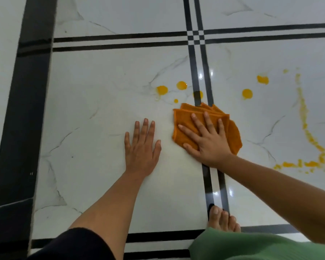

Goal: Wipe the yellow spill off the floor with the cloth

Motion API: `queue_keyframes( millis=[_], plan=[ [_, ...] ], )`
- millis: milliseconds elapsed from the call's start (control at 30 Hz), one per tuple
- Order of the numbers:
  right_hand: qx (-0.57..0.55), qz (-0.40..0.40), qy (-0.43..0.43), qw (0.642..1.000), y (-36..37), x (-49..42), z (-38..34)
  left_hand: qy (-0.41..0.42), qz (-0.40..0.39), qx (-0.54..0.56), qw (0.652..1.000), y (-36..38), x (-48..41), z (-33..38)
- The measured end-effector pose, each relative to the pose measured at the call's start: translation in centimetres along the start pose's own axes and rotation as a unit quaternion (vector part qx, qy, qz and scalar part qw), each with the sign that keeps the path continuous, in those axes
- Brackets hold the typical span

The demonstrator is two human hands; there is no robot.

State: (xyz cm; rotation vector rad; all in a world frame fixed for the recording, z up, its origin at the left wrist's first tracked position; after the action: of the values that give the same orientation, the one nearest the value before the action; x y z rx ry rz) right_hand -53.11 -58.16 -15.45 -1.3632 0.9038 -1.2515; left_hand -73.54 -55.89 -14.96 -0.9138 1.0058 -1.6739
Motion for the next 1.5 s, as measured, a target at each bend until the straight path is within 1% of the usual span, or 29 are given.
queue_keyframes(
  millis=[33, 100, 167, 300, 367, 433, 500, 533, 567, 600, 667, 733, 767, 800, 833, 900, 933, 967, 1033, 1100, 1133, 1167, 1233, 1300, 1333, 1367, 1433, 1467, 1500],
  plan=[
    [0.0, 0.01, -0.024, 1.0, 0.0, 0.1, -1.1, -0.006, 0.002, 0.004, 1.0, -0.1, -0.7, 0.0],
    [0.023, 0.019, -0.146, 0.989, -0.1, -0.4, -2.6, -0.016, 0.006, 0.006, 1.0, -0.3, -1.9, -0.2],
    [0.037, 0.022, -0.223, 0.974, -0.7, -3.1, -2.4, -0.031, 0.006, 0.001, 0.999, -0.5, -3.2, -0.9],
    [0.053, 0.041, -0.237, 0.969, -2.4, -10.9, -3.4, -0.071, 0.026, 0.0, 0.997, -1.2, -5.3, -2.9],
    [0.066, 0.044, -0.182, 0.98, -3.2, -14.2, -2.9, -0.092, 0.04, 0.001, 0.995, -1.9, -6.7, -3.8],
    [0.016, 0.027, -0.029, 0.999, -3.6, -15.9, 0.0, -0.096, 0.033, -0.001, 0.995, -2.2, -7.9, -4.2],
    [-0.061, 0.014, 0.135, 0.989, -3.1, -14.7, 2.4, -0.081, 0.023, -0.001, 0.996, -2.4, -9.0, -4.1],
    [-0.072, 0.016, 0.181, 0.981, -2.7, -13.3, 2.4, -0.073, 0.021, 0.0, 0.997, -2.4, -9.5, -4.1],
    [-0.07, 0.016, 0.194, 0.978, -2.4, -11.8, 1.4, -0.067, 0.02, -0.001, 0.998, -2.5, -9.9, -4.0],
    [-0.063, 0.012, 0.18, 0.982, -2.3, -10.7, -0.1, -0.061, 0.019, -0.004, 0.998, -2.5, -10.3, -3.9],
    [-0.053, 0.003, 0.1, 0.994, -2.4, -10.9, -2.2, -0.048, 0.019, -0.017, 0.999, -2.4, -10.8, -3.4],
    [-0.037, 0.005, 0.041, 0.998, -3.0, -13.5, -0.5, -0.03, 0.008, -0.024, 0.999, -2.1, -11.4, -2.6],
    [-0.038, 0.002, 0.046, 0.998, -3.2, -14.4, 1.3, -0.023, 0.002, -0.024, 0.999, -2.0, -11.6, -2.1],
    [-0.05, 0.0, 0.082, 0.995, -3.1, -14.7, 3.5, -0.016, -0.003, -0.022, 1.0, -1.9, -11.8, -1.5],
    [-0.065, 0.005, 0.144, 0.987, -2.6, -14.1, 5.4, -0.01, -0.008, -0.016, 1.0, -1.6, -12.1, -0.8],
    [-0.084, 0.013, 0.258, 0.962, -1.5, -10.8, 6.8, 0.001, -0.016, -0.003, 1.0, -1.1, -12.9, 0.7],
    [-0.079, 0.006, 0.271, 0.959, -1.4, -9.4, 5.9, -0.003, -0.013, 0.001, 1.0, -0.9, -13.4, 1.3],
    [-0.067, 0.0, 0.245, 0.967, -1.5, -8.8, 4.3, -0.013, -0.008, 0.004, 1.0, -0.8, -13.8, 1.5],
    [-0.055, 0.009, 0.115, 0.992, -2.1, -10.4, 1.5, -0.04, -0.001, 0.004, 0.999, -0.7, -14.3, 1.4],
    [-0.022, 0.022, -0.026, 0.999, -3.1, -14.5, 1.4, -0.045, 0.006, 0.002, 0.999, -0.9, -14.4, 0.7],
    [-0.006, 0.025, -0.057, 0.998, -3.5, -16.6, 2.4, -0.041, 0.008, -0.001, 0.999, -1.1, -14.5, 0.5],
    [-0.003, 0.022, -0.043, 0.999, -3.7, -18.6, 4.0, -0.036, 0.005, -0.006, 0.999, -1.2, -14.8, 0.3],
    [-0.04, 0.014, 0.08, 0.996, -3.5, -20.5, 7.3, -0.032, 0.005, -0.015, 0.999, -1.4, -15.8, 0.0],
    [-0.08, 0.02, 0.215, 0.973, -2.9, -19.6, 8.0, -0.031, 0.005, -0.02, 0.999, -1.6, -17.2, 0.1],
    [-0.083, 0.02, 0.23, 0.969, -2.9, -18.6, 6.8, -0.033, 0.007, -0.019, 0.999, -1.7, -17.5, 0.2],
    [-0.077, 0.024, 0.205, 0.975, -3.1, -18.1, 5.1, -0.036, 0.009, -0.017, 0.999, -1.8, -18.0, 0.2],
    [-0.069, 0.034, 0.087, 0.993, -3.5, -19.4, 2.3, -0.039, 0.01, -0.021, 0.999, -2.0, -18.9, 0.1],
    [-0.062, 0.039, 0.035, 0.997, -4.0, -20.9, 2.4, -0.036, 0.01, -0.024, 0.999, -2.0, -19.4, 0.1],
    [-0.047, 0.037, 0.016, 0.998, -4.4, -22.4, 3.4, -0.035, 0.009, -0.024, 0.999, -2.1, -19.7, 0.1]
  ],
)
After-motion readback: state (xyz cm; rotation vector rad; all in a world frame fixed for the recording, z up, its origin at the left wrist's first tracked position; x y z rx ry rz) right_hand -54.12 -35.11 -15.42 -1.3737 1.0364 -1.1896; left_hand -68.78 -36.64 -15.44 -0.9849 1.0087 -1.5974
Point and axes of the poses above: each hand's wrist, its own x-axis away from the middle knuckle, its own y-axis out of the palm, z = x × y, the point moved 4 cm from there along -x, towards the middle knuckle, and after that the axes turned 12 degrees about x, right-handed, at the moved point
